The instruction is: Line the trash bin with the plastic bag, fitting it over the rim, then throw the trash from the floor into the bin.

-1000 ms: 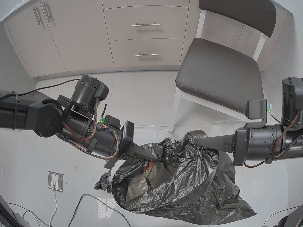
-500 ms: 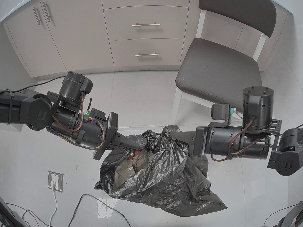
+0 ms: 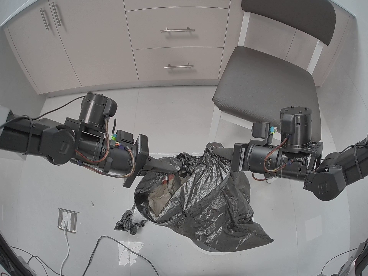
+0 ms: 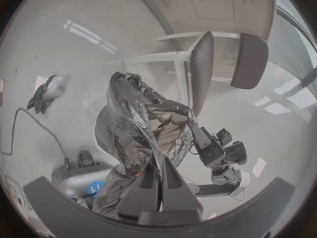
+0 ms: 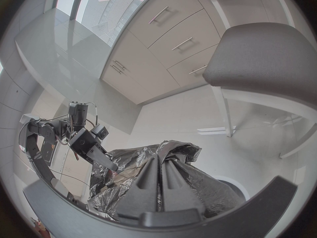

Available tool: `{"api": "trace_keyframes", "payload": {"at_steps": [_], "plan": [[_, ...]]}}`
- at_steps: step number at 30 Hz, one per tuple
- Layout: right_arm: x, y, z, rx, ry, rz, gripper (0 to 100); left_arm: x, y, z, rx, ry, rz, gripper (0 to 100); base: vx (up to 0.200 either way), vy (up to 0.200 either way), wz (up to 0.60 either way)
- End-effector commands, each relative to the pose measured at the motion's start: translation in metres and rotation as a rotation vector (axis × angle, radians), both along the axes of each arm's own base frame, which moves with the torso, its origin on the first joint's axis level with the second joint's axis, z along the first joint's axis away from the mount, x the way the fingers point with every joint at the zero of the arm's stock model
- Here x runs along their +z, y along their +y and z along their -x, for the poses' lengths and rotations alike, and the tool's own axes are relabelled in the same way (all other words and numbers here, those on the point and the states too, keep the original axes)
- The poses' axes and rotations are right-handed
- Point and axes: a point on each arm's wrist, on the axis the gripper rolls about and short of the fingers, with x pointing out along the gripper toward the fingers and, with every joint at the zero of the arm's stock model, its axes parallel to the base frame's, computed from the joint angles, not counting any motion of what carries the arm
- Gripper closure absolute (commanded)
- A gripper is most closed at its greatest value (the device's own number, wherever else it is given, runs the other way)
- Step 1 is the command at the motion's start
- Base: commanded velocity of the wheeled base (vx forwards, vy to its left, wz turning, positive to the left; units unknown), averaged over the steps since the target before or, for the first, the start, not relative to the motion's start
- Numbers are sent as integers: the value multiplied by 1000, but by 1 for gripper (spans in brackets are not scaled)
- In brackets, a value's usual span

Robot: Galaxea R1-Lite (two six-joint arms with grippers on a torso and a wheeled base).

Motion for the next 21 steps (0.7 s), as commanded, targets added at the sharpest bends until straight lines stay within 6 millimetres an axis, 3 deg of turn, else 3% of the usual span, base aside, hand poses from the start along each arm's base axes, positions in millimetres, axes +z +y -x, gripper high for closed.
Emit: {"api": "trace_keyframes", "payload": {"at_steps": [1,8,13,21], "plan": [[2,-9,-15,-38,-27,4,100,-25,-11,-13,-12,11,-6,100,0,0,0],[4,-13,-19,-55,-55,22,100,-39,-26,-25,-30,-41,17,100,0,0,0],[-12,-17,-20,-70,-16,49,100,-53,-32,-32,-36,-62,22,100,0,0,0],[-43,-18,-3,-44,-33,53,100,-81,-35,-34,9,-51,-40,100,0,0,0]]}}
